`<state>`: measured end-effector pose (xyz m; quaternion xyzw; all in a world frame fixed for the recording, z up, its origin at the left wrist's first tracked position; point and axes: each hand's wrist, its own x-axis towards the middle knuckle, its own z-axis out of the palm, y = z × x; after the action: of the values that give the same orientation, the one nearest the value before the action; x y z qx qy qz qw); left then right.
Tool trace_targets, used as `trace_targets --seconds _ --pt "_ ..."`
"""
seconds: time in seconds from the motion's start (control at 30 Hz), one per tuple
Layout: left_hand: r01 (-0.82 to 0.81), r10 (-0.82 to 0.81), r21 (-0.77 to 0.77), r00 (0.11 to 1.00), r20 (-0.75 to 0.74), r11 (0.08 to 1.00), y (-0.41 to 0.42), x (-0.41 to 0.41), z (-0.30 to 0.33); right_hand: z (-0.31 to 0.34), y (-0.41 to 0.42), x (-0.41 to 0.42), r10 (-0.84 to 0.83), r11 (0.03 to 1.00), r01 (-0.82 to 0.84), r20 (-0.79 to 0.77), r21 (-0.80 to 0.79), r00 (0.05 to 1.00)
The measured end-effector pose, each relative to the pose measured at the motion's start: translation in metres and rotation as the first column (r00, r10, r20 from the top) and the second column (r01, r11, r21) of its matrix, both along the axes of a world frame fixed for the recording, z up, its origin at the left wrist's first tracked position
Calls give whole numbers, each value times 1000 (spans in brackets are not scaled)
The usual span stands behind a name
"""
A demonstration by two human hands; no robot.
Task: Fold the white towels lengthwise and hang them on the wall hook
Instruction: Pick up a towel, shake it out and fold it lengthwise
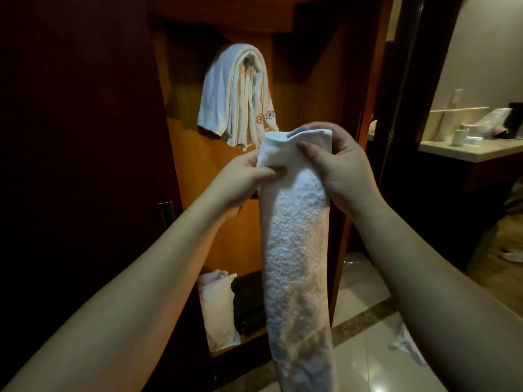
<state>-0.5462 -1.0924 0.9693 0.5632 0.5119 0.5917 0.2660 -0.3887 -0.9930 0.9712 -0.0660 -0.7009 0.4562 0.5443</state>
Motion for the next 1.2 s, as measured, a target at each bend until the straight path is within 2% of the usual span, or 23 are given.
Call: trace_targets --seconds 0.07,0.13,0.2,0.27,0.37,0.43,0.47,0.53,0.6,0.67,0.8,1.0,1.13,1.2 --pt "25 -23 64 999 -28 998 -1 -2 2 4 -1 8 19 999 -18 -30 45 999" --pt "63 -65 38 996 56 997 0 -1 2 4 2 8 47 998 -46 -24 40 999" --pt "79 -68 -90 990 120 993 5 1 -5 -9 8 -2 79 996 -77 40 -53 996" --pt "61 -39 -186 992 121 981 9 4 -13 -29 14 -7 131 971 -120 39 -208 991" --pt "41 -19 -184 992 121 982 9 7 -13 -56 24 -4 264 919 -261 -29 -296 964" --pt "18 8 -158 987 159 987 13 9 -11 -73 27 -2 366 867 -348 -20 -357 930" --pt "5 25 -153 981 191 988 16 9 -9 -83 27 -2 379 838 -330 28 -436 925" --pt "-18 58 -154 965 258 988 23 6 -5 -106 26 -2 359 820 -180 244 -543 901" --pt "-57 105 -171 952 286 984 29 -1 0 -126 26 -1 331 851 -47 465 -522 821" --pt "-120 172 -184 938 300 976 35 -8 4 -138 26 -1 349 859 -37 531 -511 772" --pt "-218 282 -206 889 362 954 46 -20 9 -139 26 -2 432 823 -110 488 -557 758" --pt "-230 317 -224 777 544 947 63 -22 14 -143 27 3 536 744 -107 494 -659 684" --pt "-269 372 -260 730 573 927 72 -25 19 -139 31 14 611 677 -166 422 -717 669" --pt "-269 401 -303 709 580 914 75 -25 20 -137 32 18 642 675 -214 418 -707 643"
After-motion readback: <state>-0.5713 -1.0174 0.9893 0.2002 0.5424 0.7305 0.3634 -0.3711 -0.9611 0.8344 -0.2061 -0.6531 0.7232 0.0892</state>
